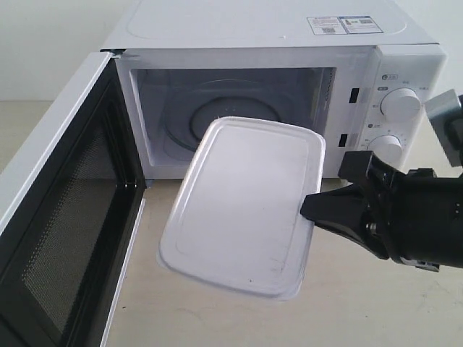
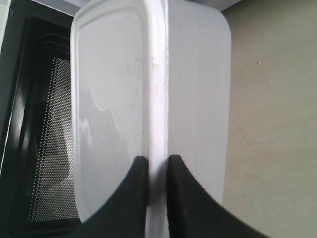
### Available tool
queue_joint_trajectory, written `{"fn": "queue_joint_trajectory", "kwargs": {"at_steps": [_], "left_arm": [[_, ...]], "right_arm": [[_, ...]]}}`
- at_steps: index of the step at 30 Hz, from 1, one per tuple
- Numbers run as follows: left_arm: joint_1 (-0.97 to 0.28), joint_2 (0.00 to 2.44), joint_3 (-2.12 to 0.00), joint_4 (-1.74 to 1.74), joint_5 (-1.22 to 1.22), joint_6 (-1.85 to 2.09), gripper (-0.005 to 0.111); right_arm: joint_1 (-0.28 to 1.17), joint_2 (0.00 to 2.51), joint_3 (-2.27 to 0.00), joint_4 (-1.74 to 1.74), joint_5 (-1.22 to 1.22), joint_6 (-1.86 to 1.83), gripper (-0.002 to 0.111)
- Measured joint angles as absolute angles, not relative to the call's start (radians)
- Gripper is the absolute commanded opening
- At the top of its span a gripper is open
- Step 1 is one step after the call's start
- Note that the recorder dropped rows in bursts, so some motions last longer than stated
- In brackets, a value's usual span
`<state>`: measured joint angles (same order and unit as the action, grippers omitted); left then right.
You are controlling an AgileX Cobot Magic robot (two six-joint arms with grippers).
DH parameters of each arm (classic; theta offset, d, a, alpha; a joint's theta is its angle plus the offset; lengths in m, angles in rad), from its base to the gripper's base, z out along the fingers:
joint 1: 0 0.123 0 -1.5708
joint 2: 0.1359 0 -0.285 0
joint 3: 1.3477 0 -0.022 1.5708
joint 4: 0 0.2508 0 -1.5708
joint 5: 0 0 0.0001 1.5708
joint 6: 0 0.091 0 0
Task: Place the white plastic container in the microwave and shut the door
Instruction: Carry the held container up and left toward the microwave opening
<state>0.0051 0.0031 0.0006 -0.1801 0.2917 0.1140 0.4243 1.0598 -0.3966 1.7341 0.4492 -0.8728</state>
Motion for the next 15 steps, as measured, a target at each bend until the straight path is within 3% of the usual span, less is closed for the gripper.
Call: {"fn": "queue_joint_trajectory", "kwargs": {"at_steps": [8, 15], "left_arm": [[0.005, 0.003, 0.001, -0.180, 0.292, 0.114, 0.004], [0.005, 0.003, 0.001, -0.180, 0.292, 0.114, 0.004]], "right_arm": [[0.427, 1.058, -0.397, 1.735, 0.437, -0.879, 0.000], [0.428, 1.018, -0.451, 1.487, 0.330, -0.554, 0.000]]}}
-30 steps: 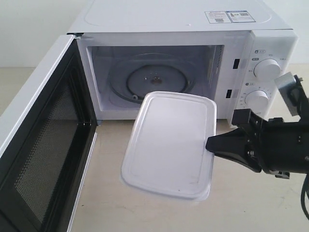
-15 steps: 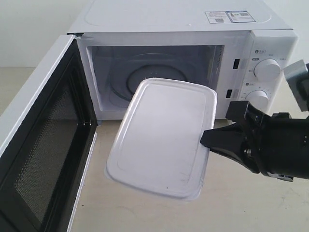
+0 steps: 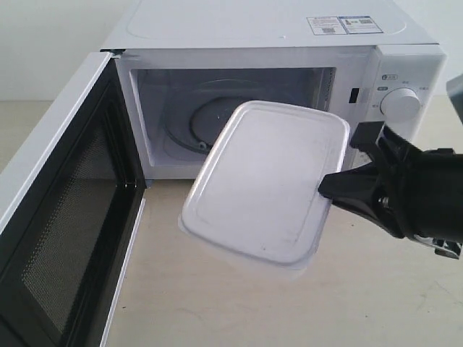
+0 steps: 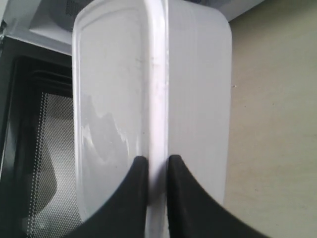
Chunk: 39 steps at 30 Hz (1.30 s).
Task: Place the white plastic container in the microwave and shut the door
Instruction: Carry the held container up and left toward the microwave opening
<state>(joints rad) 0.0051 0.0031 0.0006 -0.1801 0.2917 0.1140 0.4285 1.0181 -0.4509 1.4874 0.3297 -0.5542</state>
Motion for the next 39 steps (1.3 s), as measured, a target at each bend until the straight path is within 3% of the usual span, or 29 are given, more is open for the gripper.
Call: {"fn": "queue_joint_trajectory", "kwargs": {"at_steps": [4, 10, 15, 22, 39], "left_arm": [[0.005, 0.003, 0.001, -0.180, 0.292, 0.114, 0.004], [0.005, 0.003, 0.001, -0.180, 0.292, 0.114, 0.004], [0.005, 0.003, 0.001, -0.180, 0.292, 0.114, 0.004], [0.005, 0.003, 0.001, -0.180, 0.292, 0.114, 0.004], [0.005, 0.003, 0.001, -0.180, 0.292, 0.114, 0.004]], "right_arm": [[0.459, 0.988, -0.457, 1.387, 0.279, -0.396, 0.000], [0.644, 0.981, -0.457, 1.189, 0.066, -0.094, 0.000], [0.766, 0.981, -0.449, 0.787, -0.097, 0.385, 0.000], [0.778, 1.047, -0.382, 0.268, -0.234, 0.972, 0.000], [0.778, 1.387, -0.345, 0.203, -0.604, 1.133, 0.000]]}}
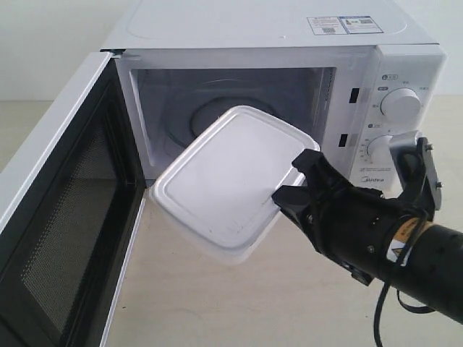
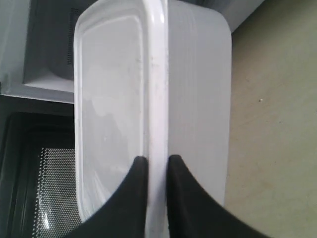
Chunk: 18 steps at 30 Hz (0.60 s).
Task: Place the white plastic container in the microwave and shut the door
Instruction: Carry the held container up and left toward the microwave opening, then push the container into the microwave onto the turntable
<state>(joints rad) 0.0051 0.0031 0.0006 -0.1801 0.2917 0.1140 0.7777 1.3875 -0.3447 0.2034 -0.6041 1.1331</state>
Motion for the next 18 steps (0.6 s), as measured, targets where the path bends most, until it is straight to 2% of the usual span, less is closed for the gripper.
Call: {"fn": "queue_joint_trajectory", "kwargs": {"at_steps": [12, 18], "left_arm": [[0.005, 0.003, 0.001, -0.180, 0.292, 0.114, 0.004], [0.005, 0.003, 0.001, -0.180, 0.292, 0.114, 0.004]], "right_arm": [[0.776, 1.568, -0.497, 0.253, -0.646, 1.120, 0.000], [0.727, 1.616, -0.540, 0.239, -0.673, 1.180, 0.000]]}}
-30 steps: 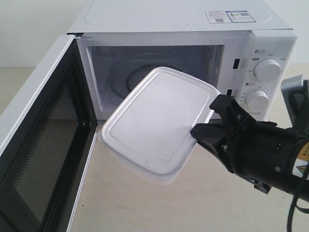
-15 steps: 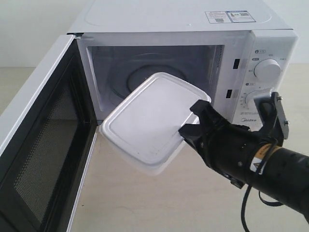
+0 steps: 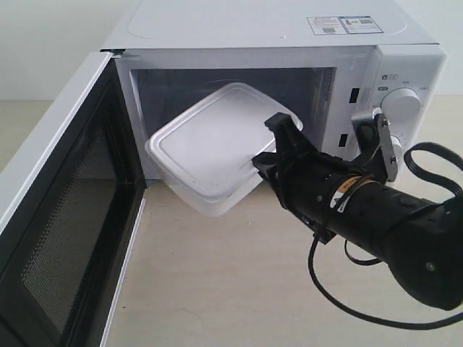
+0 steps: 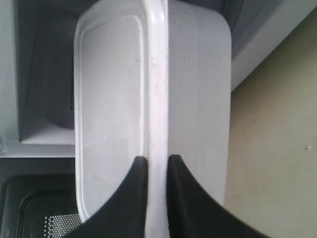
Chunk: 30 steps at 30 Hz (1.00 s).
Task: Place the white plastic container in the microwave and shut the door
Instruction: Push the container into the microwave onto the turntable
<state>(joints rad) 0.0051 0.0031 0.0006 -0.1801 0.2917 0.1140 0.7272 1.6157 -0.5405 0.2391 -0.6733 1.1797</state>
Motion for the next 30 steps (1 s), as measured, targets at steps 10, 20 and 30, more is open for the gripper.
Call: {"fn": "queue_joint_trajectory", "kwargs": {"at_steps": [10, 20, 30], "left_arm": [[0.005, 0.003, 0.001, -0.180, 0.292, 0.114, 0.004], [0.005, 0.003, 0.001, -0.180, 0.292, 0.114, 0.004], [0.005, 0.003, 0.001, -0.180, 0.292, 0.114, 0.004]], "right_arm": [[0.664, 1.638, -0.565, 0.217, -0.665, 1.185, 0.000], [0.664, 1.746, -0.692, 0.172, -0.657, 1.214, 0.000], [0.653, 1.833, -0.810, 0.231, -0.636, 1.173, 0.000]]}}
